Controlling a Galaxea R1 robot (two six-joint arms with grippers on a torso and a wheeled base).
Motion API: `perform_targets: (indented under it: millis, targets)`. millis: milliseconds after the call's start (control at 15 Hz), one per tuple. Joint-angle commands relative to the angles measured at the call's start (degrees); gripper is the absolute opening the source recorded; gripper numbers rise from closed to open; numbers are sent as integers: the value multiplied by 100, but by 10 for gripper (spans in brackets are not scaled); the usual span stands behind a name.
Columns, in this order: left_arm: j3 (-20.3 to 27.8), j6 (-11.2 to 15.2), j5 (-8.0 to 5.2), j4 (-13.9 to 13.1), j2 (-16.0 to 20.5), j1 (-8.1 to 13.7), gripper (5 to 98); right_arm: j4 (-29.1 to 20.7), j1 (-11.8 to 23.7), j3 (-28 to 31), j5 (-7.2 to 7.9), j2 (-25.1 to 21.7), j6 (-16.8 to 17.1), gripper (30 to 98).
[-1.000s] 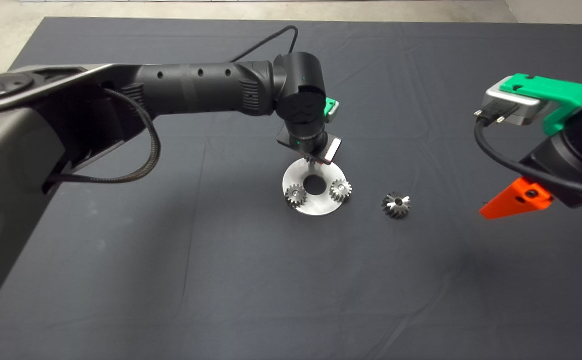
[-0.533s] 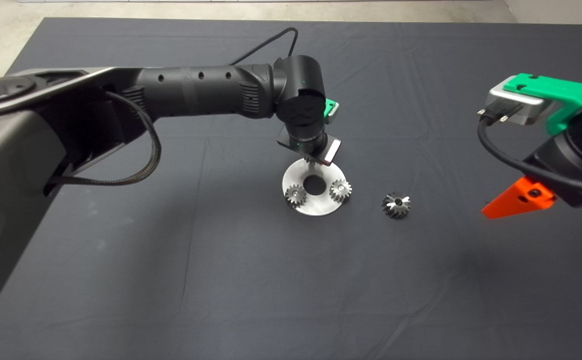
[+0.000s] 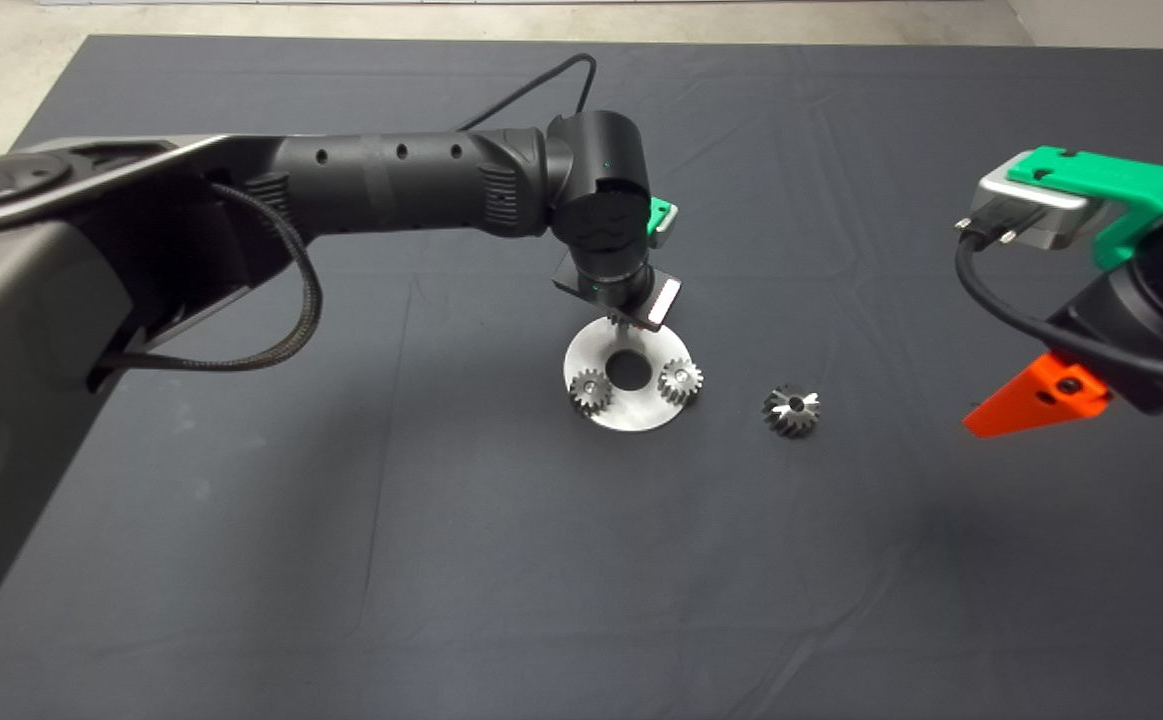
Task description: Remove an incorrectly installed larger gear and replace it with the correct smaller gear
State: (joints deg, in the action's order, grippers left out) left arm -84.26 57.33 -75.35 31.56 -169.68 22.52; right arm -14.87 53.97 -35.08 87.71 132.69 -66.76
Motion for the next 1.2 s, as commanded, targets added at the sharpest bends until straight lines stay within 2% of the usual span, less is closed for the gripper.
perform_targets:
  millis: [0,867,1133]
  targets:
    - [-19,-82,3,175,-18,8,347,-183,141,30,62,-10,-30,923]
    - [-19,-91,-15,219,-17,-1,347,-174,141,30,53,-1,-28,923]
    - [34,-135,-186,267,-17,8,346,-174,141,30,57,-1,-26,923]
